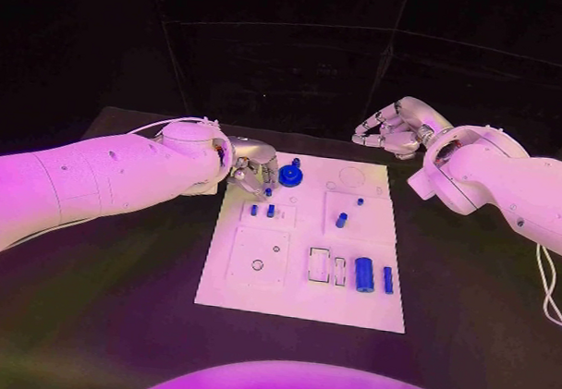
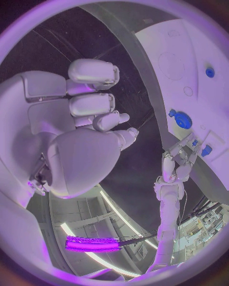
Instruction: Assemble the parts on the task board
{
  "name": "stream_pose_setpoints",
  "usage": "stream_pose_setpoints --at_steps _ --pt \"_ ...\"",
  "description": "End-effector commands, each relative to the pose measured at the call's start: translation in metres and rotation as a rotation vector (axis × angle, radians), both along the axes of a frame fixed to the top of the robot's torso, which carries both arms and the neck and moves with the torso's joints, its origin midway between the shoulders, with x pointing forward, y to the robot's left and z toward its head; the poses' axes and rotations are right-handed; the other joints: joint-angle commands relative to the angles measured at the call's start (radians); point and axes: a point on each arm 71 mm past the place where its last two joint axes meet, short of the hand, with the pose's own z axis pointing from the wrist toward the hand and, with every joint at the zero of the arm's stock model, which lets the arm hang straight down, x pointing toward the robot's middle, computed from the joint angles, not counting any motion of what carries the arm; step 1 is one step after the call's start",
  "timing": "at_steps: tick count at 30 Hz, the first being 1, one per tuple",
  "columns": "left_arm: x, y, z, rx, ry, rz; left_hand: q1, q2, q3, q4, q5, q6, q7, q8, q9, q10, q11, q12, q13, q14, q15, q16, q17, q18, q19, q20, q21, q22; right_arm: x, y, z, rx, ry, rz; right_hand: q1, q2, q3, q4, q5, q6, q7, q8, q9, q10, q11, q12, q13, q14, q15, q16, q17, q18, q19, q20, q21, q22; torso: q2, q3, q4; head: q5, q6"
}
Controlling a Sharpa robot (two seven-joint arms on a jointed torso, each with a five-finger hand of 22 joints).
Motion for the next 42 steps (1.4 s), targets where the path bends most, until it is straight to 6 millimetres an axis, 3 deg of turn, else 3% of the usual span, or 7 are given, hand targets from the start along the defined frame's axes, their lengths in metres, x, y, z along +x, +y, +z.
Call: stream_pose_setpoints --at_steps 1,5,8,15,24,31,42 --pt "0.001 0.004 0.001 -0.006 -0.005 0.017 0.007 -0.003 -0.007 -0.001 0.001 -0.006 0.001 -0.006 0.000 -0.011 0.001 -0.003 0.001 -0.006 0.004 -0.004 -0.002 0.002 -0.010 0.000 -0.008 -0.005 0.000 -0.001 0.002 -0.002 -0.007 0.001 0.006 0.002 0.008 -0.001 0.006 -0.004 -0.001 0.006 -0.001 -0.006 0.003 -0.002 -0.002 0.037 -0.007 -0.008 -0.003 0.009 -0.007 0.001 -0.006 -0.002 0.000 -0.0011 -0.0001 0.001 0.001" --pt "0.000 0.008 0.003 -0.032 -0.018 0.019 0.007 -0.007 -0.014 -0.003 0.001 -0.007 0.001 -0.007 0.001 -0.018 0.001 -0.003 0.001 -0.006 0.004 -0.004 -0.002 0.003 -0.011 0.000 -0.013 -0.010 0.001 -0.004 0.001 -0.007 -0.004 -0.010 0.011 -0.006 0.012 -0.001 0.010 -0.009 0.000 0.004 -0.002 -0.066 0.003 -0.090 -0.078 0.031 -0.007 -0.024 -0.022 0.016 -0.026 0.001 -0.024 -0.029 -0.002 -0.0018 0.0018 -0.006 -0.002" --pt "-0.002 0.015 0.007 -0.076 -0.033 0.026 -0.004 -0.018 -0.035 -0.001 0.001 -0.007 0.000 -0.007 0.002 -0.022 0.000 0.002 0.003 -0.003 0.003 0.001 0.005 0.003 -0.009 -0.001 -0.011 -0.007 0.002 -0.008 0.000 -0.020 0.001 -0.016 0.025 -0.015 0.025 0.003 0.004 -0.011 0.001 0.005 -0.002 -0.273 0.004 -0.400 -0.340 0.023 -0.006 -0.044 -0.045 0.024 -0.052 0.001 -0.049 -0.064 -0.004 -0.0033 0.0029 -0.008 0.001" --pt "-0.005 0.043 0.018 -0.238 -0.044 0.098 -0.006 -0.011 -0.069 0.005 0.002 0.000 0.002 -0.003 0.005 -0.041 0.002 0.012 0.005 -0.003 0.003 0.002 -0.003 0.005 -0.008 -0.001 -0.024 -0.022 0.002 -0.013 -0.003 -0.099 -0.008 0.025 0.100 -0.061 0.074 0.007 -0.075 0.008 0.014 0.021 0.001 -0.406 0.031 -0.740 -0.660 0.016 0.013 -0.100 -0.119 0.028 -0.061 0.014 -0.069 -0.087 -0.005 -0.0043 0.0042 -0.014 0.009" --pt "-0.009 0.077 0.047 -0.850 -0.031 0.260 0.014 0.062 -0.041 0.015 0.003 0.038 0.013 0.016 0.007 0.050 -0.001 0.087 0.026 -0.030 0.003 -0.043 -0.091 0.027 -0.049 0.001 -0.135 -0.136 -0.008 -0.011 -0.017 -0.342 -0.092 0.156 0.148 -0.096 0.153 -0.014 -0.112 0.045 -0.013 0.007 -0.004 -0.331 0.016 -0.836 -0.862 0.026 0.004 -0.080 -0.104 0.018 -0.024 0.008 -0.035 -0.036 -0.007 -0.0062 0.0009 -0.044 0.023" --pt "-0.020 0.083 0.053 -1.263 0.108 0.362 0.005 0.108 -0.009 0.034 0.005 0.050 0.024 0.025 0.005 0.005 0.010 0.097 0.020 -0.101 0.009 -0.172 -0.305 0.049 -0.120 0.005 -0.294 -0.288 -0.020 -0.007 -0.037 -0.508 -0.129 0.189 0.131 -0.129 0.205 -0.006 -0.125 0.082 -0.013 -0.014 -0.005 -0.277 0.018 -0.895 -0.976 0.027 0.004 -0.072 -0.102 0.015 -0.017 0.009 -0.028 -0.024 -0.006 -0.0057 0.0006 -0.057 0.027" --pt "-0.028 0.083 0.054 -1.439 0.206 0.373 -0.028 0.089 -0.003 0.033 0.005 0.039 0.031 0.034 0.004 -0.028 0.018 0.130 0.017 -0.186 0.019 -0.287 -0.489 0.050 -0.158 0.015 -0.350 -0.322 -0.030 0.001 -0.053 -0.609 -0.149 0.215 0.116 -0.154 0.242 -0.005 -0.135 0.085 -0.006 -0.042 -0.008 -0.269 0.027 -0.936 -1.041 0.027 0.010 -0.068 -0.103 0.015 -0.016 0.013 -0.026 -0.021 -0.006 -0.0041 0.0037 -0.064 0.027"
